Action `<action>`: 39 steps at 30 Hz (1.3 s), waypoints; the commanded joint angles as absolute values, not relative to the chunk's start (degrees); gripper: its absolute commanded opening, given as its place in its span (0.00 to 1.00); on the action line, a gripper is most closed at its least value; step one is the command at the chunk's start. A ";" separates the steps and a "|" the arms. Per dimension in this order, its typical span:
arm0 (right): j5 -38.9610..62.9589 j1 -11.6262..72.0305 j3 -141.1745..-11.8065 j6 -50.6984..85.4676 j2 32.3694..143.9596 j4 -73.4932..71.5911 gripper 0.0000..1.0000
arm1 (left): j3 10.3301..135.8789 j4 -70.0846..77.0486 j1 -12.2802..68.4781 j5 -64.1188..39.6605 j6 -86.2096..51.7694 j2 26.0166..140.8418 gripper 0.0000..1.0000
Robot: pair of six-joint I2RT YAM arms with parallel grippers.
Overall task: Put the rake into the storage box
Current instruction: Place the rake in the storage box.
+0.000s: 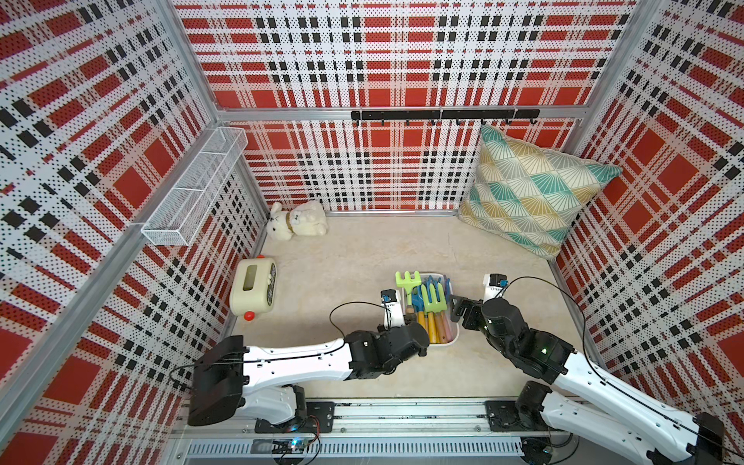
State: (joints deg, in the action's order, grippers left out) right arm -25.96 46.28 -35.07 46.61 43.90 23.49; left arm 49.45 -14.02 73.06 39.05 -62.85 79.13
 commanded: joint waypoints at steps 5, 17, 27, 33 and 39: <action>-25.88 45.52 -34.15 47.25 42.01 25.34 1.00 | 49.52 -4.49 71.24 36.81 -61.52 85.63 0.00; -24.20 45.15 -33.47 47.11 43.56 24.04 1.00 | 45.32 4.66 68.64 29.61 -60.73 88.68 0.08; -23.09 45.09 -33.66 46.97 44.57 23.47 1.00 | 44.93 3.57 69.03 30.00 -60.23 87.12 0.54; -21.53 45.07 -34.32 46.14 44.82 23.05 1.00 | 44.80 0.80 68.76 32.43 -59.30 82.24 0.64; -18.99 45.11 -36.32 42.86 44.11 22.16 1.00 | 44.93 -4.27 67.11 35.49 -55.61 74.35 0.75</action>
